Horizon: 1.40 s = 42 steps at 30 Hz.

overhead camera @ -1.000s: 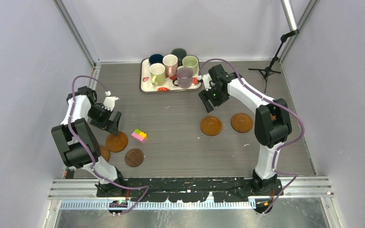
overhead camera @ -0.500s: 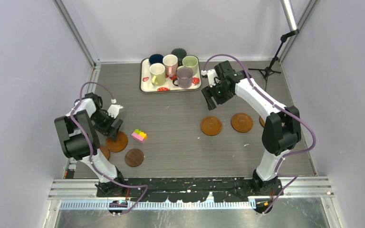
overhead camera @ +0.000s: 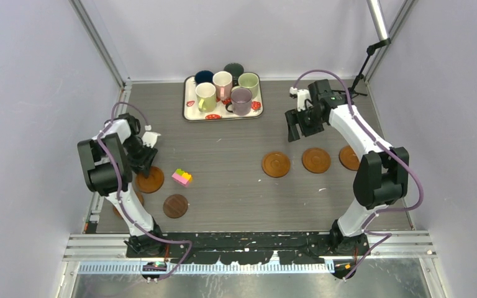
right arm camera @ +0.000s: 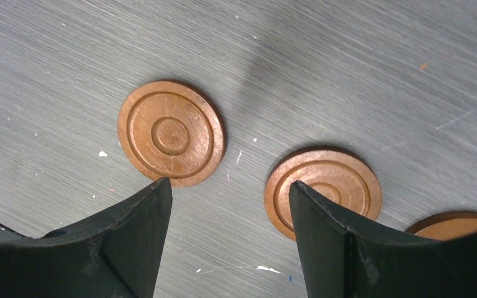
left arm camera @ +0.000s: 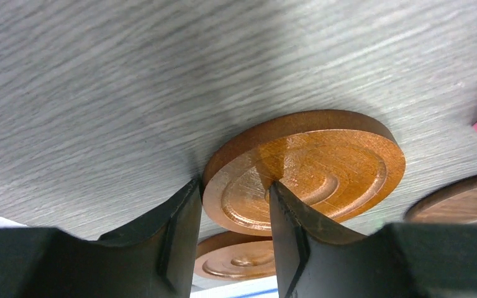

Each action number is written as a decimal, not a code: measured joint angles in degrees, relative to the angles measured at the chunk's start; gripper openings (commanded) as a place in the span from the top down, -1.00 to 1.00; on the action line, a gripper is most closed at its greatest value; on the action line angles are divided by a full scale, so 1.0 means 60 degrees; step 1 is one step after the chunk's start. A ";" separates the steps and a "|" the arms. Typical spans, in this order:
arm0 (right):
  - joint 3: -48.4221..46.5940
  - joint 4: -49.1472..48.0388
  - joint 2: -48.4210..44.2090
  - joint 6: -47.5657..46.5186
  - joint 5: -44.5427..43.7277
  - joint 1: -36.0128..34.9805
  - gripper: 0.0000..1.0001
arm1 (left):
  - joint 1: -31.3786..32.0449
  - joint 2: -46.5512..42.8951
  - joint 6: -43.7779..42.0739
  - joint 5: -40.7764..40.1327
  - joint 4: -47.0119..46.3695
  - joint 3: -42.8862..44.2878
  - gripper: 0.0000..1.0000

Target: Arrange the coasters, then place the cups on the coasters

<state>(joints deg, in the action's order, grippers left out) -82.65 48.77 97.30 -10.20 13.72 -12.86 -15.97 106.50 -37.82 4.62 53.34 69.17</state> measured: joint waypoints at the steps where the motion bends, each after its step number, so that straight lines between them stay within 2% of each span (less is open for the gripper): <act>1: 0.0138 -0.0044 -0.0098 0.0029 0.0131 0.0193 -0.48 | 0.0051 0.0215 0.0200 -0.0069 0.0193 0.0259 0.17; 6: 0.0597 -0.0117 -0.0594 0.0164 0.0557 0.0827 -0.48 | 0.0663 0.0889 0.0878 -0.0430 0.0539 0.1188 0.19; 14: 0.1049 -0.0404 -0.1483 0.0503 0.1129 0.1005 -0.48 | 0.2878 0.1577 0.1599 -0.0426 -0.0382 0.2550 0.21; 24: 0.1246 -0.0688 -0.1956 0.0914 0.1519 0.1293 -0.49 | 0.5304 0.1668 0.2073 -0.0452 -0.1115 0.2772 0.22; 33: 0.1472 -0.0729 -0.2397 0.1388 0.1588 0.1293 -0.77 | 0.7777 0.1625 0.2681 -0.0157 -0.1253 0.2750 0.17; 37: 0.1745 -0.0882 -0.2703 0.1512 0.1563 0.1293 -0.78 | 0.8451 0.1683 0.2969 0.0076 -0.1195 0.2885 0.17; 42: 0.1927 -0.0994 -0.2714 0.1534 0.1545 0.1293 -0.79 | 0.8597 0.2157 0.3282 0.0186 -0.1056 0.3606 0.17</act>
<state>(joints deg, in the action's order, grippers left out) -71.09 42.81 81.01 -0.99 22.98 -5.10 35.62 119.44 -18.13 5.74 47.00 90.80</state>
